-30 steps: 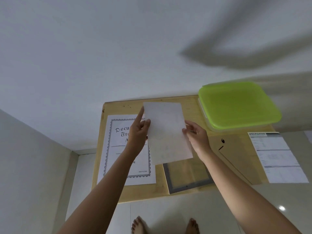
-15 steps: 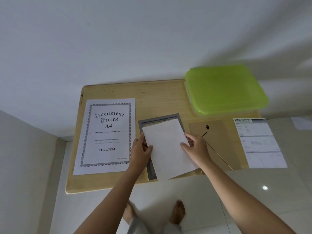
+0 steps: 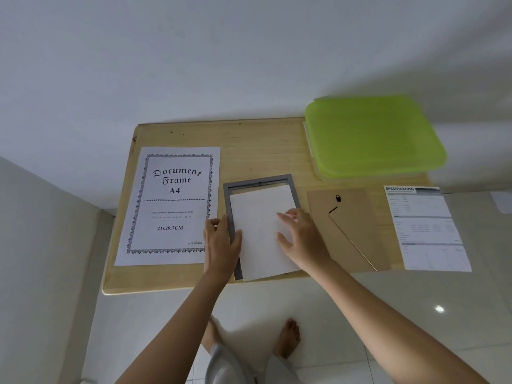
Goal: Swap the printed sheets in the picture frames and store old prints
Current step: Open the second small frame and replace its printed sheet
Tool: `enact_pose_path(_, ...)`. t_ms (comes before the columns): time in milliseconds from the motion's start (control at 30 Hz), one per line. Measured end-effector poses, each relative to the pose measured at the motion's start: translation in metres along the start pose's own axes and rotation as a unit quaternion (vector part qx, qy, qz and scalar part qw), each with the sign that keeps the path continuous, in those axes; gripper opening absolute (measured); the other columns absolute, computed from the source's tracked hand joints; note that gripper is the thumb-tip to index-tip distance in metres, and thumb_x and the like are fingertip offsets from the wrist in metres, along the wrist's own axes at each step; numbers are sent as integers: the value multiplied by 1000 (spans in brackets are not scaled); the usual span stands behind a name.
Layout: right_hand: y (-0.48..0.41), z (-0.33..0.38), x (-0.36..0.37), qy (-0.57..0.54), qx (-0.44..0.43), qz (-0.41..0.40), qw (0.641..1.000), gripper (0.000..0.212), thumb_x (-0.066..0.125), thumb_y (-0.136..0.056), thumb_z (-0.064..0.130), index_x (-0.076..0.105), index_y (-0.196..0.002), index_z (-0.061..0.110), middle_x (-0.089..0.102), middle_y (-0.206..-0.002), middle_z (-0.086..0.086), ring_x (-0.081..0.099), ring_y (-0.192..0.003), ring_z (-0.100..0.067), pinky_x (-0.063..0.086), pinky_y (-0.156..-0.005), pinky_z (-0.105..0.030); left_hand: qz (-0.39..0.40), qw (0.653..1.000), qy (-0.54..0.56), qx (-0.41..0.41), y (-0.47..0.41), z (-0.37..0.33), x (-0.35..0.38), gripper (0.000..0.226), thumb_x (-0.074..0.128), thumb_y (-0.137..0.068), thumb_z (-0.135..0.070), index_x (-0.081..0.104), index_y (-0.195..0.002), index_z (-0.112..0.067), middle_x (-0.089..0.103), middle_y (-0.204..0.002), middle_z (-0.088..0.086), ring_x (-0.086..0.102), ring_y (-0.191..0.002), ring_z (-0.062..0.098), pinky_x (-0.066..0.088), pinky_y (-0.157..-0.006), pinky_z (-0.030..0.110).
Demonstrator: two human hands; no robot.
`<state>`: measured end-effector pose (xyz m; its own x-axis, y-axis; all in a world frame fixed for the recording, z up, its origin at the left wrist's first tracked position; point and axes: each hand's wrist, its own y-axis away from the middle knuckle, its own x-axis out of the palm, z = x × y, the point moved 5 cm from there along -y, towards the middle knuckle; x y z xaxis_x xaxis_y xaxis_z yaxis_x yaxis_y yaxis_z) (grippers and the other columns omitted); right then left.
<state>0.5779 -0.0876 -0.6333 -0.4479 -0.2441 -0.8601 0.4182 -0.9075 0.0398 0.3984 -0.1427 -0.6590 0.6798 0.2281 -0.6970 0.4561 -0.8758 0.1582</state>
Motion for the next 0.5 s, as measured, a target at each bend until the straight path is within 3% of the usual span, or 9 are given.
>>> enact_pose_path(133, 4, 18, 23, 49, -77, 54, 994, 46, 62, -86, 31, 53, -129, 16, 48, -137, -10, 45, -127, -27, 45, -98, -42, 23, 999, 26, -9, 13, 10, 2, 46, 57, -90, -22, 45, -132, -10, 41, -118, 8, 46, -109, 22, 45, -96, 37)
enact_pose_path(300, 0, 17, 34, 75, -43, 88, 992, 54, 54, -89, 40, 41, -138, 21, 33, -149, -6, 29, -138, -26, 29, -109, -40, 35, 999, 39, -7, 12, 10, 1, 49, 56, -90, -18, 41, -136, -8, 41, -117, 4, 48, -107, 19, 43, -93, 29)
enact_pose_path(500, -13, 23, 35, 94, -30, 102, 990, 54, 49, -91, 45, 36, -139, 25, 27, -151, -2, 24, -139, -23, 26, -110, -38, 35, 999, 40, -6, 12, 11, 1, 46, 55, -91, -17, 43, -134, -8, 39, -113, 1, 48, -105, 19, 46, -93, 32)
